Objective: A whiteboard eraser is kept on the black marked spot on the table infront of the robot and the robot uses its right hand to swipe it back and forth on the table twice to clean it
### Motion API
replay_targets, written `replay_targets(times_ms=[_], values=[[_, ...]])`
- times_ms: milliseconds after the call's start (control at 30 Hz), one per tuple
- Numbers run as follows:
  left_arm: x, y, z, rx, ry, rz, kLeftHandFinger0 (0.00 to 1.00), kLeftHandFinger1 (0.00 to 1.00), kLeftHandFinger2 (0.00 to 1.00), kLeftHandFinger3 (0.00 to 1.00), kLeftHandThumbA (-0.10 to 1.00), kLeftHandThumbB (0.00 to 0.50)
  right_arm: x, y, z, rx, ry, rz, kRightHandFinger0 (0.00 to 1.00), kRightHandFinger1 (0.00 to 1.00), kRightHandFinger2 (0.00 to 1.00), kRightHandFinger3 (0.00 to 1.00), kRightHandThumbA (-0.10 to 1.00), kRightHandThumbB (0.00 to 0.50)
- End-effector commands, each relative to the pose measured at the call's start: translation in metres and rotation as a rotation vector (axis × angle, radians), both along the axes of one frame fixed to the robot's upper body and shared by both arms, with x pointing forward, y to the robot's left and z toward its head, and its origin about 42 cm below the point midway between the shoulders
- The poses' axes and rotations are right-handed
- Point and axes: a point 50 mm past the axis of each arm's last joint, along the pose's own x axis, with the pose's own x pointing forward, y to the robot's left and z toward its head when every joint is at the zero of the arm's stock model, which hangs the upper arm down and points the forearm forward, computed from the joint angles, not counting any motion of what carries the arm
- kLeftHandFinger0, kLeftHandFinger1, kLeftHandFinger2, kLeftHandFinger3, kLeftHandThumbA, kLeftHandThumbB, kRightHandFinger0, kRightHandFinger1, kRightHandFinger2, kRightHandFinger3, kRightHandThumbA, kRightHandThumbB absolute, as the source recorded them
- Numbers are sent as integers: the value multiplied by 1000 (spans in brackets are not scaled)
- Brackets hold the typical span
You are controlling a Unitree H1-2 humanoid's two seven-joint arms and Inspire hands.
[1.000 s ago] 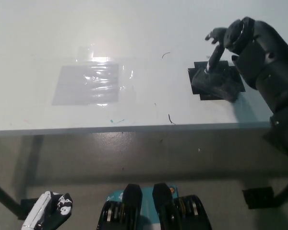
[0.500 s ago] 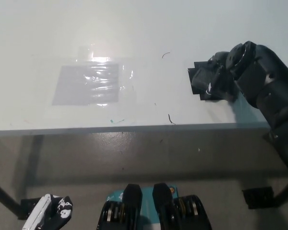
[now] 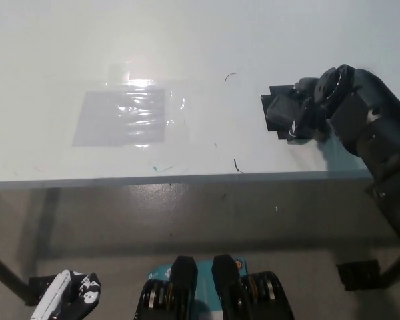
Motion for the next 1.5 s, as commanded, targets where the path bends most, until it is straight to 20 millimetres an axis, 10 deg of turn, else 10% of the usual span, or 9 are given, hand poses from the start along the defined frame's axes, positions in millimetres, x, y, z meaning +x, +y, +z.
replay_targets(times_ms=[0,33,133,767,867,1067,1300,1367,1467], values=[[2,4,10,20,-51,-22,0,0,0,0,-100,464,9,3,31,-115,-370,-88,655,731,787,978,628,226],[3,4,11,18,-49,-20,0,0,0,0,-100,466,10,3,33,-106,-428,-96,330,382,443,724,423,150],[4,5,12,21,-59,-24,0,0,0,0,-100,467,10,4,35,-85,-492,-108,0,2,115,434,67,119],[9,6,17,38,-63,-21,0,0,0,1,-100,475,11,0,38,-63,-516,-132,0,5,114,503,156,154],[9,7,17,31,-69,-23,0,0,0,0,-100,472,10,0,34,-59,-508,-122,0,0,7,308,154,167],[9,6,17,41,-62,-22,0,0,0,0,-100,474,0,17,-2,-88,-441,-88,145,182,317,825,250,182],[11,5,17,27,-53,-16,0,0,0,0,-100,475,-17,41,-47,-60,-357,-42,0,0,0,396,241,138],[11,6,17,36,-59,-21,0,0,0,0,-100,474,-22,48,-58,-43,-323,-38,0,25,52,695,254,119],[11,7,18,37,-64,-21,0,0,0,0,-100,475,-30,62,-70,-50,-306,-11,87,140,143,608,302,141]])
